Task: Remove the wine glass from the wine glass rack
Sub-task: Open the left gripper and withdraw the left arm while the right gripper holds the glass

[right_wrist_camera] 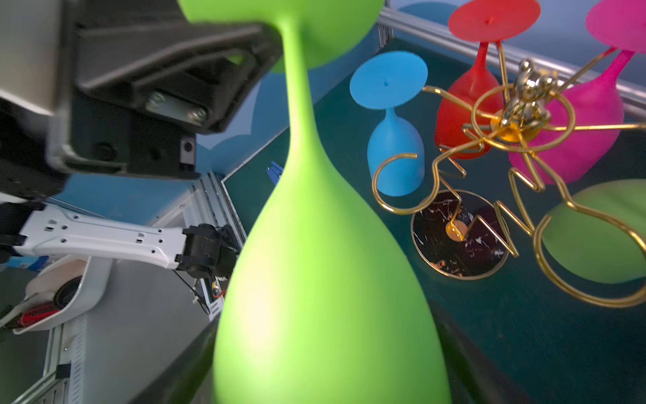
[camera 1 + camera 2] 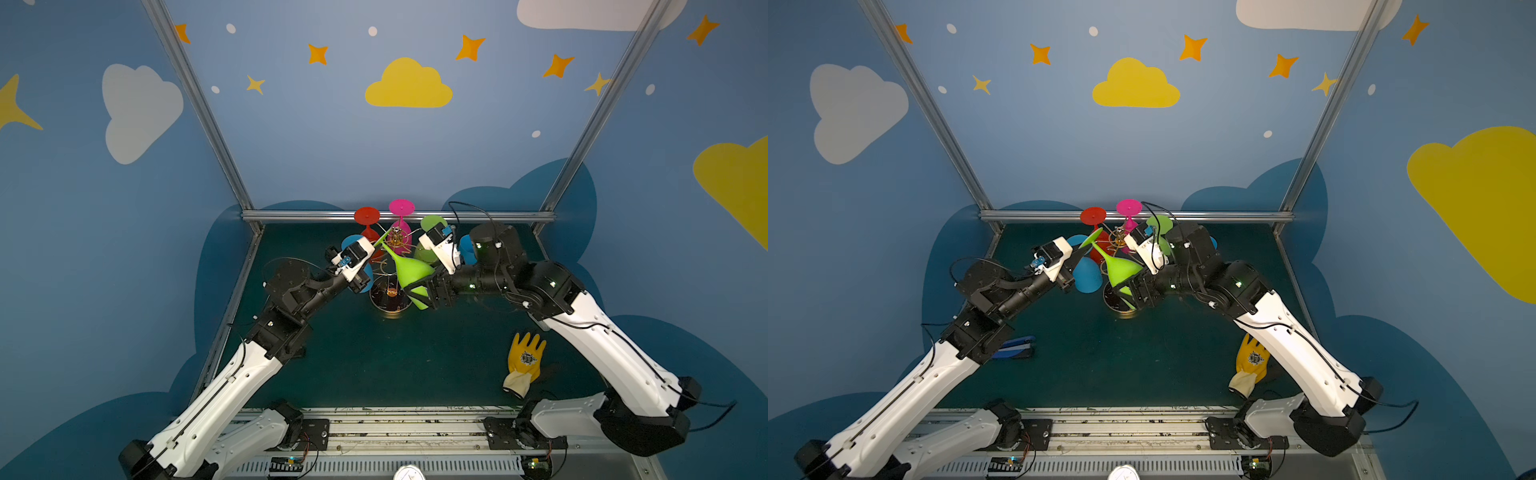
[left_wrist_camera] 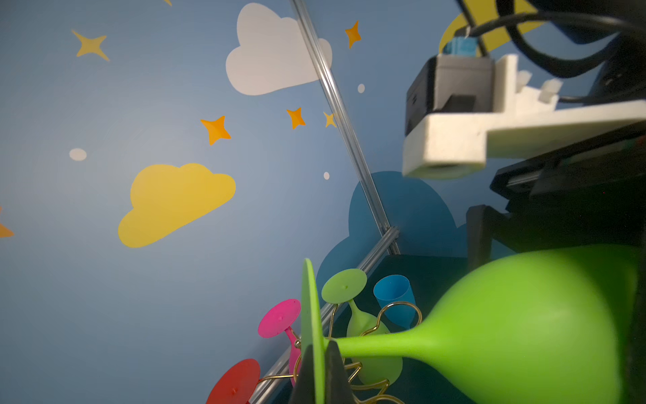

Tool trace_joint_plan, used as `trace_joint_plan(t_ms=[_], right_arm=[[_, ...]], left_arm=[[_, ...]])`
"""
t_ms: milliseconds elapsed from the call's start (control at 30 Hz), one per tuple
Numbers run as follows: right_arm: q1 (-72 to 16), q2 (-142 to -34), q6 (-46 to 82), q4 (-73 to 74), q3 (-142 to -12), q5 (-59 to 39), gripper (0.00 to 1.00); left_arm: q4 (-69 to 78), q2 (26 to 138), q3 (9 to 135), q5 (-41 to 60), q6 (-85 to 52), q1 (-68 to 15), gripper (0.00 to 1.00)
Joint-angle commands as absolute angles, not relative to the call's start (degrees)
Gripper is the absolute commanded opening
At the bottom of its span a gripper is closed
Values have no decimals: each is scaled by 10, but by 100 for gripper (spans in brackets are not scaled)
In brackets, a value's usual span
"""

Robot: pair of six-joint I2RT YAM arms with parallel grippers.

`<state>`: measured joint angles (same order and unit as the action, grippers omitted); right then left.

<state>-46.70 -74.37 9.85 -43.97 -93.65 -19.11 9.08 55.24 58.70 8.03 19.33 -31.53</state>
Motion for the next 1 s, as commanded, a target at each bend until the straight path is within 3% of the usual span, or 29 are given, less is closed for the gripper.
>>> trace_joint_plan(t_ms=[0,300,567,967], right_arm=[[-442,-704,138,-353,-904,-262,81],[-362,-610,199,-219,-814,-348,82],[-313,-552,225,-192,-755,-337,81],[-316,-590,252,-172,-761,-326,63]], left_arm=[[91,534,595,15,81,-314,3],[52,516,589,-10,-17,-313,3],[56,505,577,-9,-44,-313,3],[54,501,572,-6,-51,-312,3]])
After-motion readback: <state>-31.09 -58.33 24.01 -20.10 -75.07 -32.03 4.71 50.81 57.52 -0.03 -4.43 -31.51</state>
